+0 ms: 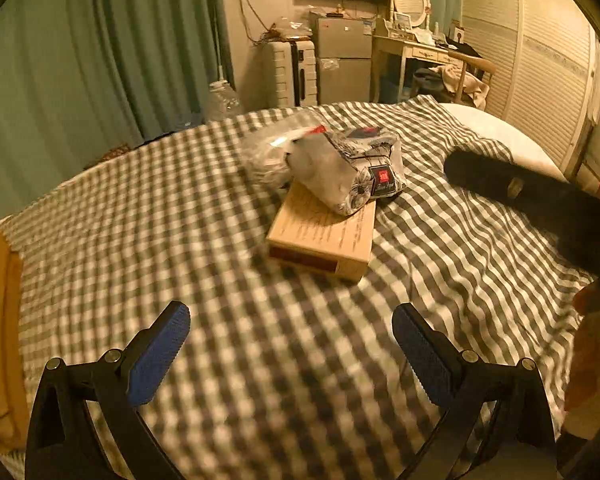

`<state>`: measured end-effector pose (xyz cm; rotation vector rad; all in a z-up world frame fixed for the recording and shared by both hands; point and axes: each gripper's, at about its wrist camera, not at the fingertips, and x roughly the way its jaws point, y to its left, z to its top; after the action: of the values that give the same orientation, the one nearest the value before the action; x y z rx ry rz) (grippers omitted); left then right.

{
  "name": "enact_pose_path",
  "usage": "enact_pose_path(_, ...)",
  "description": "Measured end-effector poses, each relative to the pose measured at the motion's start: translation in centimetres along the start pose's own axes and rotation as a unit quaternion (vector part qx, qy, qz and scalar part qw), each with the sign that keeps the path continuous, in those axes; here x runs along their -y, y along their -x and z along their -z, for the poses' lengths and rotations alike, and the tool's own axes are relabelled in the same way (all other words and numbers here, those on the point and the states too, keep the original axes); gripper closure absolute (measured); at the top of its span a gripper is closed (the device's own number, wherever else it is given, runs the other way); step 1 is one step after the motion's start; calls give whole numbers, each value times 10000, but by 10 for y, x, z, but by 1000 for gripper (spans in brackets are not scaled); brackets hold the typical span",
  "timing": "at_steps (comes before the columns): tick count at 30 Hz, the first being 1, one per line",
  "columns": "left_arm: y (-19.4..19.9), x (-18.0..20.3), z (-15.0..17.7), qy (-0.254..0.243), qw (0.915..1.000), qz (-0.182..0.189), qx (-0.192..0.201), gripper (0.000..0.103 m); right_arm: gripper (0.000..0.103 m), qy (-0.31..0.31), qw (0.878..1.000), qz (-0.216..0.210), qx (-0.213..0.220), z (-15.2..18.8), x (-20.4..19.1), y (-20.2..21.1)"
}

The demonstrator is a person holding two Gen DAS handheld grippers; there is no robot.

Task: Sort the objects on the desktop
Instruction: 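Move both open tools back toward the wooden board, then grasp the paper leaflet with left tool while right tool grips the floral tissue pack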

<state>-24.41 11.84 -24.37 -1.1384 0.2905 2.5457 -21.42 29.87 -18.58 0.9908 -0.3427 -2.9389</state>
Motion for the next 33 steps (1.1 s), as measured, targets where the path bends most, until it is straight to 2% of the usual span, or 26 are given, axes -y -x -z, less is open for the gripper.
enact_pose_path(4, -24, 4, -6, 27, 9998, 143, 135, 0, 5, -178, 9989, -435, 96, -10, 9, -10)
enact_pose_path(6, -32, 3, -11, 20, 9991, 226, 370, 0, 5, -223, 9991, -345, 132, -12, 14, -16)
enact_pose_path(9, -50, 2, -22, 26, 9981, 342, 515, 0, 5, -383, 9987, -271, 175, -10, 22, -20)
enact_pose_path(11, -66, -2, -29, 115, 9983, 385, 425, 0, 5, -527, 9982, -241, 160, -8, 29, -23)
enact_pose_path(12, -75, -4, -32, 186, 9978, 571, 292, 0, 5, -574, 9980, -223, 135, -8, 31, -25)
enact_pose_path(13, -81, -6, -34, 227, 9969, 729, 193, 3, 5, -609, 9979, -203, 124, -8, 34, -26)
enact_pose_path(14, -86, -8, -35, 257, 9959, 861, 113, 21, 5, -637, 9978, -167, 120, -7, 36, -28)
enact_pose_path(16, -83, -13, -33, 243, 9945, 1009, 138, 21, 5, -631, 9979, -125, 46, -6, 39, -33)
enact_pose_path(19, -65, -29, -19, 126, 9966, 814, 89, 21, 5, -515, 9987, -61, 2, -8, 38, -37)
enact_pose_path(22, -43, -56, -4, 167, 9989, 395, 176, 21, 5, -295, 9994, -157, 104, -14, 24, -35)
enact_pose_path(25, -42, -83, -17, 575, 9982, -46, 181, 22, 5, 94, 9995, -267, 163, -21, -7, -38)
enact_pose_path(27, -38, -101, -20, 798, 9960, -141, 387, 27, 5, 253, 9995, -173, 121, -25, -23, -49)
enact_pose_path(30, -41, -113, -16, 729, 9944, -529, 546, 27, 5, 233, 9995, 116, -167, -23, -40, -74)
enact_pose_path(33, -54, -125, -13, 918, 9940, -433, 399, 27, 5, 312, 9969, 457, -558, -13, -47, -102)
